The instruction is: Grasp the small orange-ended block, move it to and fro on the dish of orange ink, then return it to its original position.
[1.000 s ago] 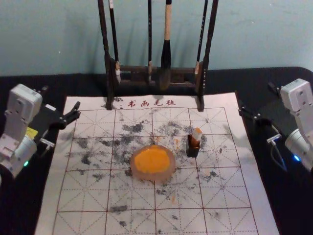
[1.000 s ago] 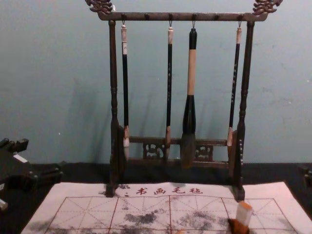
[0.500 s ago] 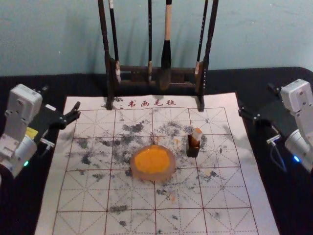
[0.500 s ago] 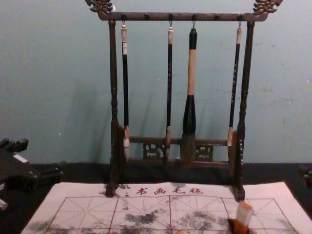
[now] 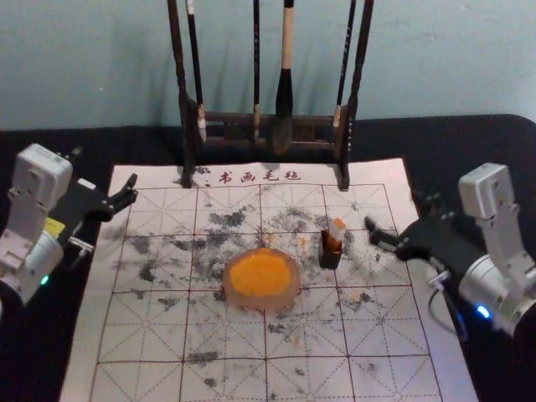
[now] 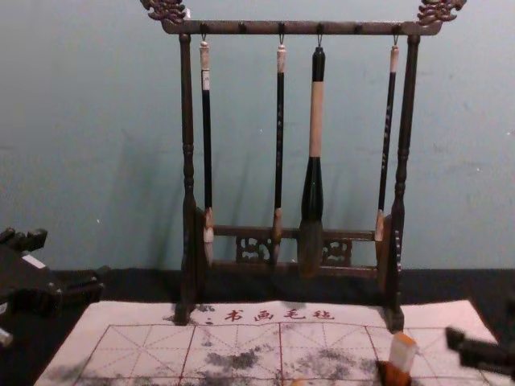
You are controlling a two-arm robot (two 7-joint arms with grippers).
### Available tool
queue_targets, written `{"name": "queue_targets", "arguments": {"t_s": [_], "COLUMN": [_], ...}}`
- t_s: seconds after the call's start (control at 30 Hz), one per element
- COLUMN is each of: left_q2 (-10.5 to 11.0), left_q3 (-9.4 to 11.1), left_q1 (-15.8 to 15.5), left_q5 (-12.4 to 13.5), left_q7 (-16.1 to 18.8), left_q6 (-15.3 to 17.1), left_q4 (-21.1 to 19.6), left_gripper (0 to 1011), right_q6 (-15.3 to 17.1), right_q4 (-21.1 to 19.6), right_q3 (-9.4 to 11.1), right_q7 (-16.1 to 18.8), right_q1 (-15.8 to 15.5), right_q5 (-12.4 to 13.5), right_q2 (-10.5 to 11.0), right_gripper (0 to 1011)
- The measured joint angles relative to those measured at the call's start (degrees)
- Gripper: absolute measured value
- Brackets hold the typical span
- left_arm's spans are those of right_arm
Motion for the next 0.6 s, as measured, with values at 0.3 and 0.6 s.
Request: {"name": "queue_targets", "arguments": {"t_s": [0.3, 0.6], "left_q2": [0.0, 0.0], "left_q3": [0.0, 0.0], "left_q1": [0.0, 0.0], "left_q5": [0.0, 0.0], "left_q7": [0.0, 0.0], "left_q6": [0.0, 0.0], "left_q4": [0.0, 0.0], "left_gripper": [1001, 1001], "right_q6": [3.8, 4.7], "right_q4": [-1.9, 1.2], "right_q3": [-1.1, -1.7], "right_q7": [7.1, 9.9], "right_q1": [-0.6, 2.1], "right_q5": [3.6, 3.1], "right_q2": [-1.5, -4.2], "right_gripper": [1000, 1002]}}
